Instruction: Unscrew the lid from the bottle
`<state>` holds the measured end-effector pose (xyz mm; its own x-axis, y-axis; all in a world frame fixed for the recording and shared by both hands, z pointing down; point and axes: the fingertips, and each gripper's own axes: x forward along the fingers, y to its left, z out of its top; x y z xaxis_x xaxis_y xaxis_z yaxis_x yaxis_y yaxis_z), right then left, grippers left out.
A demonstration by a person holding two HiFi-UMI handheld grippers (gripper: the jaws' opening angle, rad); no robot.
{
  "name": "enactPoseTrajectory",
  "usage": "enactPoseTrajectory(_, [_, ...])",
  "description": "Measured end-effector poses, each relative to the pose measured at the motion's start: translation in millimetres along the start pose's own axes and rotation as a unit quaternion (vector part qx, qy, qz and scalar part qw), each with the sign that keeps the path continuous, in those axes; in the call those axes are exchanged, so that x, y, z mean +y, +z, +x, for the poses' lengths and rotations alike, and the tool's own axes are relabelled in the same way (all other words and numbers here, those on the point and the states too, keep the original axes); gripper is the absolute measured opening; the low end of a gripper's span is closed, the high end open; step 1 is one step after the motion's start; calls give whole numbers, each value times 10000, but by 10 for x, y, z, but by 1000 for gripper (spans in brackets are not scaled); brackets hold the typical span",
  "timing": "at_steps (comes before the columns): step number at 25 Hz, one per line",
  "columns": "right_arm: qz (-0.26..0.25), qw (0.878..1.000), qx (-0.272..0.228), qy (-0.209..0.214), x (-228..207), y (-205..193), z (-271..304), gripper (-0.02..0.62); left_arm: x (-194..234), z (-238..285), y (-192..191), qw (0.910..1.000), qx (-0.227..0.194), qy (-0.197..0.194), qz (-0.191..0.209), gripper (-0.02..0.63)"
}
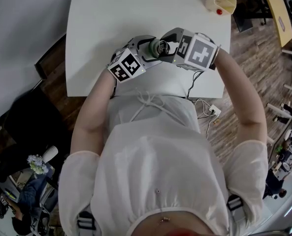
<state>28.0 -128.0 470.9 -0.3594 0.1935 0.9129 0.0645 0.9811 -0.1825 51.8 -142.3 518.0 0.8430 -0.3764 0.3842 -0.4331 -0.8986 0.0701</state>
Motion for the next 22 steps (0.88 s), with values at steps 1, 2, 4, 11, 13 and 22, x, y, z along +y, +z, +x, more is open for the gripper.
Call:
enactPoseTrajectory(1, [97, 9999, -38, -119, -7, -5, -8, 258, 4, 7, 5, 10000, -11, -4, 3, 370])
enactPoseTrajectory(2, [190, 9994, -110, -258, -17, -7, -15, 267, 4, 6, 3, 10000, -14, -4, 1, 370])
enactPoseTrajectory(4, [516, 9967, -374, -503, -36, -5, -34, 288, -5, -8, -8, 10000, -12, -2, -7, 370])
enactPoseTrajectory(11, [2086, 9620, -1367, -1108, -106, -61, -50, 304, 12, 10, -21, 10000, 60, -4, -21, 370])
enactPoseTrajectory(13, [2203, 9547, -1443, -1387, -110, -59, -35, 285, 1, 4, -27, 10000, 43, -37, -17, 370])
enactPoseTrajectory(22, [1744, 9681, -1292, -1249, -60, -16, -39, 247, 4, 3, -15, 10000, -71, -55, -1, 370])
